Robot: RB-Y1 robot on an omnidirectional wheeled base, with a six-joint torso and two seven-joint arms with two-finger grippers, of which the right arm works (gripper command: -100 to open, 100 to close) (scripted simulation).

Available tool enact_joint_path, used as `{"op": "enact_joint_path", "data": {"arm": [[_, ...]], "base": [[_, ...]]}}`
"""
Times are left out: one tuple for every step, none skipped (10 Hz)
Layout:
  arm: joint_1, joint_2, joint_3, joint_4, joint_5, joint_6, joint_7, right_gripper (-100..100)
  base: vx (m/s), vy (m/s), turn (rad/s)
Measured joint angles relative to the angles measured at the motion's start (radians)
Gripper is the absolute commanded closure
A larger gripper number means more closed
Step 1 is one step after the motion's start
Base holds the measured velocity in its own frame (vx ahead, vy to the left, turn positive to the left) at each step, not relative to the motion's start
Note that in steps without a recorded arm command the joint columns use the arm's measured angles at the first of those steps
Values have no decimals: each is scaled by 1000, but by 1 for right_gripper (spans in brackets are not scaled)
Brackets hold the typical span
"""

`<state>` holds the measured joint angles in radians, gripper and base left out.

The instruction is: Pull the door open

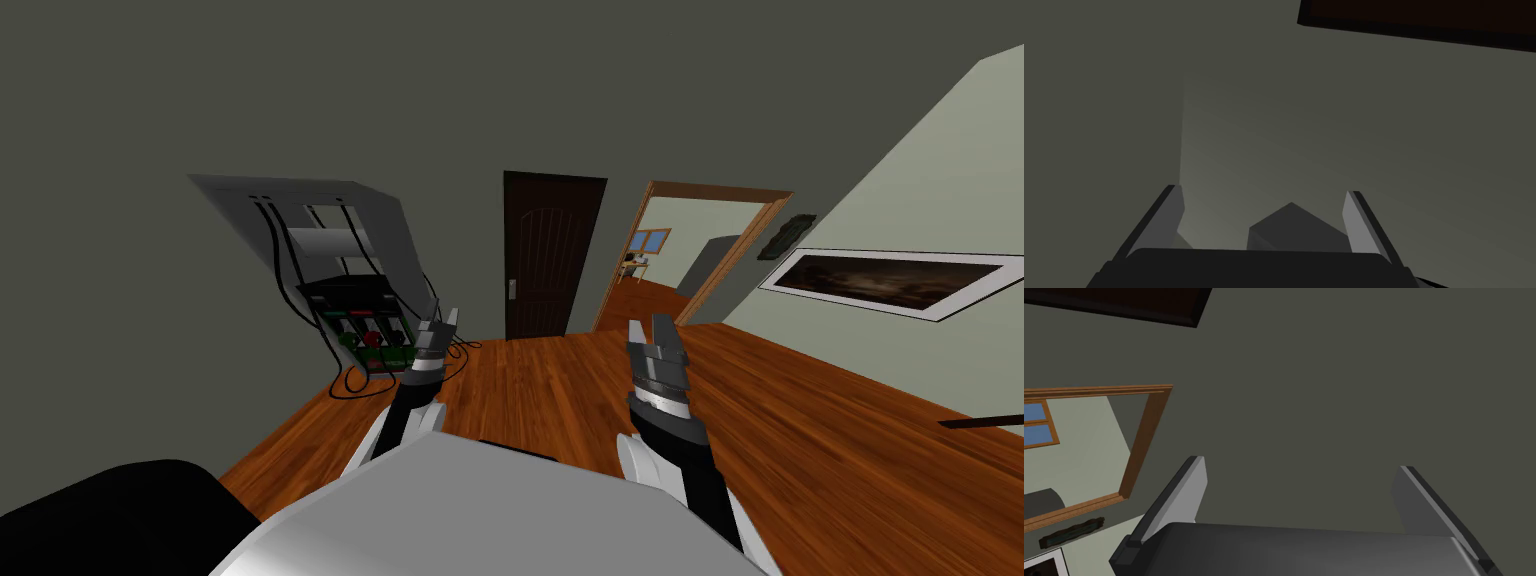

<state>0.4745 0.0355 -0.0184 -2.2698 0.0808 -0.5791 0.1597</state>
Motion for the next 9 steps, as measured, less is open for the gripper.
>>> {"op": "enact_joint_path", "data": {"arm": [[-14, -6, 3, 23, 10, -1, 9, -100], [-28, -17, 0, 49, 17, -3, 18, -100], [-36, -23, 3, 70, 26, -7, 28, -100], [-48, -30, 7, 85, 38, -1, 39, -100], [-59, -35, 10, 105, 47, 1, 50, -100], [-72, -41, 14, 127, 58, 2, 62, -100], [-86, -46, 16, 144, 68, 8, 72, -100], [-98, -54, 13, 163, 74, 9, 79, -100], [-106, -57, 15, 184, 82, 6, 88, -100]], "base": [[131, 76, -45], [136, 41, -33], [165, 46, -43], [150, 67, -30], [150, 68, -49], [140, 72, -38], [99, 57, -30], [85, 54, -28], [81, 46, -32]]}}
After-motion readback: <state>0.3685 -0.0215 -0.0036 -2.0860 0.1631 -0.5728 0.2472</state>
